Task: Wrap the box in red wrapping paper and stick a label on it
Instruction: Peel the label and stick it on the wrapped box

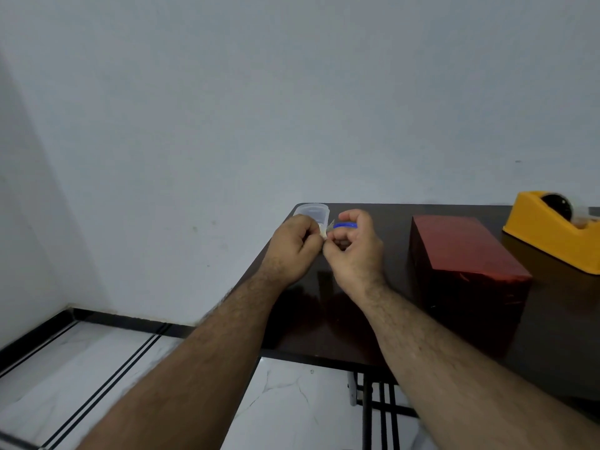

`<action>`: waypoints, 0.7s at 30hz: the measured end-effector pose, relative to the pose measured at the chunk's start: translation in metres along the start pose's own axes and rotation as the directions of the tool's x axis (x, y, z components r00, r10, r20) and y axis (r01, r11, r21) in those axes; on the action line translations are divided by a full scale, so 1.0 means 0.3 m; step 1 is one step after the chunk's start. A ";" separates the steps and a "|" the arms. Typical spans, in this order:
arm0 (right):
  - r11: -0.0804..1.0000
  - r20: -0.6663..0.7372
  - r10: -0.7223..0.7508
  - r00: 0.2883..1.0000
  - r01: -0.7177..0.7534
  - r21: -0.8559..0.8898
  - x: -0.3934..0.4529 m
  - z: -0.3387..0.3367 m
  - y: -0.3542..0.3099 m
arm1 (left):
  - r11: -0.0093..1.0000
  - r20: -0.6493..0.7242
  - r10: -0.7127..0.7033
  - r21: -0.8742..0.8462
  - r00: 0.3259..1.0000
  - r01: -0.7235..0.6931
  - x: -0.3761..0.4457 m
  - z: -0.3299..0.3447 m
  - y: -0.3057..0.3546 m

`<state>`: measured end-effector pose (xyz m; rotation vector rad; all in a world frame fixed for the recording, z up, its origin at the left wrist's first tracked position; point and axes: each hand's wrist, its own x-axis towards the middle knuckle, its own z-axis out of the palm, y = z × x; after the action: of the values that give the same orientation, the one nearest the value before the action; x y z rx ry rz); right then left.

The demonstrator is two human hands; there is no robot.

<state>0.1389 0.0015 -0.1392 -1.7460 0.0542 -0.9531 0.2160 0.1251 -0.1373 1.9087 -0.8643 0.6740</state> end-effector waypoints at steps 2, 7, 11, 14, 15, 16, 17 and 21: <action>1.000 -0.011 0.022 1.000 -0.022 0.009 -0.004 -0.003 -0.011 | 0.996 0.000 -0.061 -0.071 0.998 0.061 0.000 -0.001 -0.002; 0.996 -0.034 0.088 0.996 -0.087 0.022 0.003 -0.029 -0.038 | 0.933 -0.022 -0.249 -0.273 0.968 0.234 0.014 0.003 -0.027; 0.992 -0.033 0.116 0.993 -0.118 -0.041 0.028 -0.090 -0.103 | 0.883 -0.036 -0.354 -0.340 0.934 0.322 0.024 0.007 -0.020; 0.978 -0.056 0.205 0.977 -0.207 -0.030 0.072 -0.144 -0.156 | 0.878 -0.048 -0.393 -0.315 0.918 0.360 0.024 0.005 -0.021; 0.971 -0.052 0.237 0.970 -0.239 -0.032 0.084 -0.169 -0.178 | 0.880 -0.046 -0.398 -0.301 0.916 0.367 0.022 0.005 -0.018; 0.964 -0.040 0.261 0.964 -0.263 -0.040 0.098 -0.185 -0.189 | 0.882 -0.045 -0.408 -0.277 0.912 0.381 0.020 0.005 -0.022; 0.961 -0.033 0.273 0.961 -0.274 -0.047 0.107 -0.209 -0.206 | 0.885 -0.046 -0.416 -0.252 0.908 0.392 0.018 0.005 -0.015; 0.952 -0.076 0.304 0.950 -0.306 -0.024 0.138 -0.320 -0.256 | 0.900 -0.073 -0.431 -0.103 0.899 0.423 0.002 -0.004 0.011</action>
<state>0.0766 -0.0618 -0.0446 -1.6749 0.3799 -0.7889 0.2137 0.1249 -0.1348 1.8868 -0.3822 0.4451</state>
